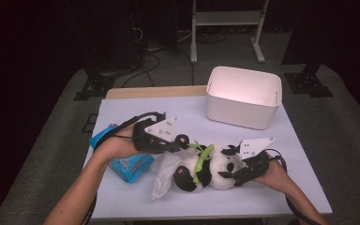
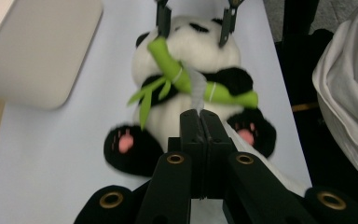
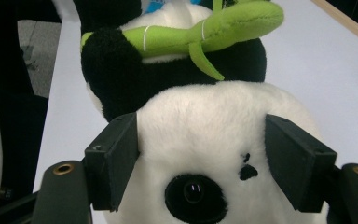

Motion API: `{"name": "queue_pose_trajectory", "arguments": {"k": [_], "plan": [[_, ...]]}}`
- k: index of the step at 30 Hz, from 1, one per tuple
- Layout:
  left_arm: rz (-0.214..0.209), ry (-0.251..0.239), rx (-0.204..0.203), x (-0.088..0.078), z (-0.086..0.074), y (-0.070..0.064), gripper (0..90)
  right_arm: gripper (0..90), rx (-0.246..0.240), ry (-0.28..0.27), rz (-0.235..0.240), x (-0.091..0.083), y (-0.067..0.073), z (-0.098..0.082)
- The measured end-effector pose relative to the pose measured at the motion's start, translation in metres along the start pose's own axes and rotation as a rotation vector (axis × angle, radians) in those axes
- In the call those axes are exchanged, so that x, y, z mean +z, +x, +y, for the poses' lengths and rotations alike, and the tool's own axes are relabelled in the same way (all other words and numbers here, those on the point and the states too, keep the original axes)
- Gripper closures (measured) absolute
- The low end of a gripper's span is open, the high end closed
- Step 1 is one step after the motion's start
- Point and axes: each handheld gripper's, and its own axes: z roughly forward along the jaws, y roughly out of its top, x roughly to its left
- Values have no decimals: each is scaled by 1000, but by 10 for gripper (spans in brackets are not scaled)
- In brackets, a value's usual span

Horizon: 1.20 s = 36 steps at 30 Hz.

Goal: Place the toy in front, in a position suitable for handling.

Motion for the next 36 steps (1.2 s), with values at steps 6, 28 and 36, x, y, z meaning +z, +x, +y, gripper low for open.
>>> {"name": "queue_pose_trajectory", "arguments": {"k": [6, 28, 36], "plan": [[-68, 8, 59, 33, 35, 8, 895, 312, 34, -1, 67, -15, -6, 2], [-239, 65, 137, 125, 110, 25, 763, 309, 47, 3, 136, -61, -19, -21], [-229, 15, 86, 107, 95, 24, 645, 309, 6, -1, 151, -54, -11, -10]]}}
